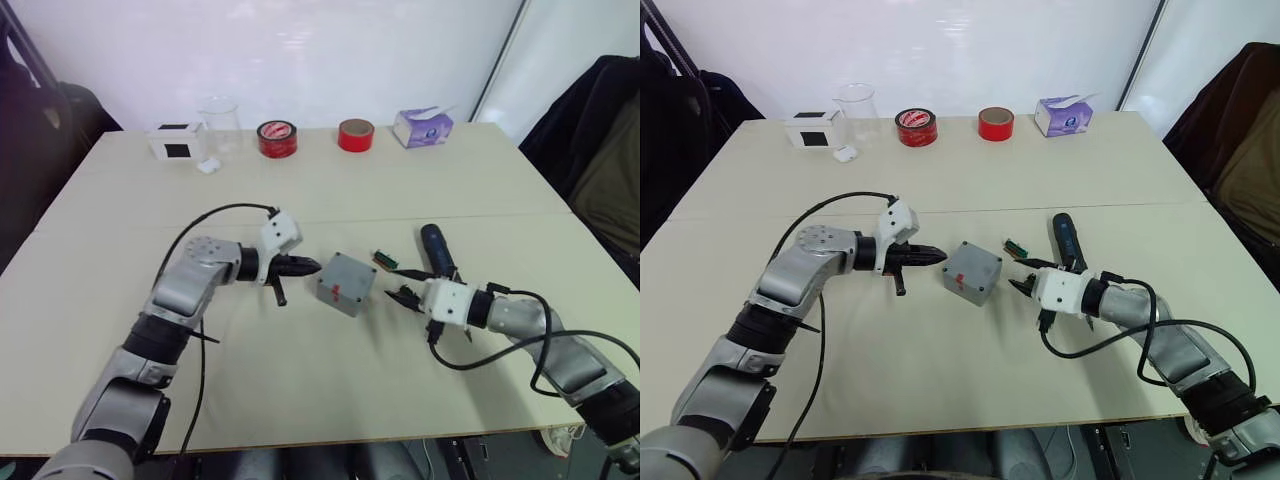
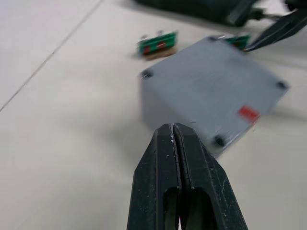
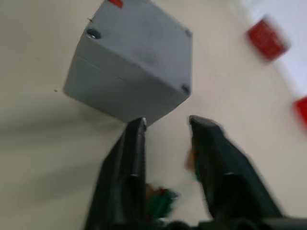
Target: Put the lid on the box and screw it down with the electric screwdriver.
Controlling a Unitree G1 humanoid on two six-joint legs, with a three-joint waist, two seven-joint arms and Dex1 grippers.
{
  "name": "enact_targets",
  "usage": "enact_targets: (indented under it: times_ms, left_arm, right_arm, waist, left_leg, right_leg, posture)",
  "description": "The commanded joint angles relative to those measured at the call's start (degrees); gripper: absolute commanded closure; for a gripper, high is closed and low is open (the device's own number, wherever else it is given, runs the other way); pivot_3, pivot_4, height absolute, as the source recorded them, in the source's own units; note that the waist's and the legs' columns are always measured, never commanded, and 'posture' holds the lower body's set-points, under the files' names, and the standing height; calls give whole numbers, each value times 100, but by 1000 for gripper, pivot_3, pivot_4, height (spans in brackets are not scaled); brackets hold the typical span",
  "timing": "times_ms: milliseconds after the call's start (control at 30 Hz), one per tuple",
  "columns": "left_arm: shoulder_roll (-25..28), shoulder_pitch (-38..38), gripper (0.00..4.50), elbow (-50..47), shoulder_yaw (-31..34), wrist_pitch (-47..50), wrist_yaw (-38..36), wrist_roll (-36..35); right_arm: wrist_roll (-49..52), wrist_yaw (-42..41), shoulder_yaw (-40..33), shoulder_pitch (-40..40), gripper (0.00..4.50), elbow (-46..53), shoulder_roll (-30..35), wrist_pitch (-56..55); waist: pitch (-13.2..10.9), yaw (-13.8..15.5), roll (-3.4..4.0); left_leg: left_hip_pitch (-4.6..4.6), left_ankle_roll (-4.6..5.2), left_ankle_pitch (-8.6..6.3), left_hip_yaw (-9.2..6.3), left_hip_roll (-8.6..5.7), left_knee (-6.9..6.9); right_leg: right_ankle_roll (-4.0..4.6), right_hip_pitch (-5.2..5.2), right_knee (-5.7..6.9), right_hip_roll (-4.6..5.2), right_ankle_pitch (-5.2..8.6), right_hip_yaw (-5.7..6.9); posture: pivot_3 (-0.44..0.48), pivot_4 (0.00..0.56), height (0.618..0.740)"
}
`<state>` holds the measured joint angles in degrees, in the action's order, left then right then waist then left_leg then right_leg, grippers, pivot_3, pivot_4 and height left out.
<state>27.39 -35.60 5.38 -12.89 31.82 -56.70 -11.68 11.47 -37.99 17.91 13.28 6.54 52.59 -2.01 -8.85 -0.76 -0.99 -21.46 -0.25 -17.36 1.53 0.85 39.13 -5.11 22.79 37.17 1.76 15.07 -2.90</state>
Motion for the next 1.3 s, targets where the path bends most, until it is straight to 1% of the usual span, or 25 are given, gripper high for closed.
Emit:
enact_targets:
  times_ms: [33,167,300,367,467,667,967,1133,1300]
  left_arm:
    - [4,87,4500,183,41,-238,209,161]
    - [-204,153,4500,418,-81,-454,276,248]
    - [-464,110,4500,594,-275,-552,257,331]
    - [-509,112,4500,588,-362,-569,162,336]
    - [-377,218,4500,239,-538,-377,-325,170]
    - [-79,388,4500,-138,-643,-216,-716,182]
    - [159,560,4500,-616,-636,-53,-984,74]
    - [371,735,4500,-999,-688,63,-1215,30]
    - [568,890,4500,-1128,-659,64,-1314,42]
  right_arm:
    - [314,-327,-166,33,4444,558,-131,1184]
    - [239,-438,-145,149,4444,775,-480,1869]
    - [30,-433,-61,414,4444,732,-877,2335]
    - [-45,-449,-34,527,4444,708,-1028,2495]
    - [-142,-580,30,616,4444,721,-1150,2657]
    - [-237,-1018,163,677,4444,709,-1302,2693]
    - [-357,-1528,300,855,4444,663,-1525,2706]
    - [-400,-1721,356,890,4444,715,-1586,2735]
    - [-459,-1831,374,899,4444,749,-1649,2758]
  waist:
    - [0,16,0]
    - [-2,21,-2]
    - [-2,13,-2]
    - [-2,4,-3]
    - [-2,-4,-2]
    - [-3,1,-1]
    - [-3,-10,-1]
    - [-4,-7,0]
    - [-4,-4,0]
  left_leg:
    - [-1,0,0,0,0,0]
    - [-13,-1,0,1,-3,0]
    - [-36,0,0,6,-5,1]
    - [-55,-1,0,5,-6,2]
    - [-79,-1,1,5,-5,3]
    - [-94,-1,0,6,-4,2]
    - [-93,-1,0,6,-4,2]
    - [-94,-1,0,7,-3,2]
    - [-94,-1,0,6,-3,2]
  right_leg:
    - [1,1,0,1,0,1]
    - [4,12,-2,0,2,2]
    - [-3,37,0,-3,-2,2]
    - [-4,57,2,-6,-3,4]
    - [-3,84,9,-12,-3,6]
    - [-3,98,8,-13,-3,7]
    - [-3,99,8,-15,-3,7]
    - [-3,100,8,-15,-2,7]
    - [-2,100,8,-14,-2,8]
  posture:
    - [0,150,740]
    - [0,150,740]
    - [0,150,740]
    - [0,150,740]
    - [0,150,740]
    - [0,150,740]
    - [0,150,740]
    - [0,150,740]
    - [0,150,740]
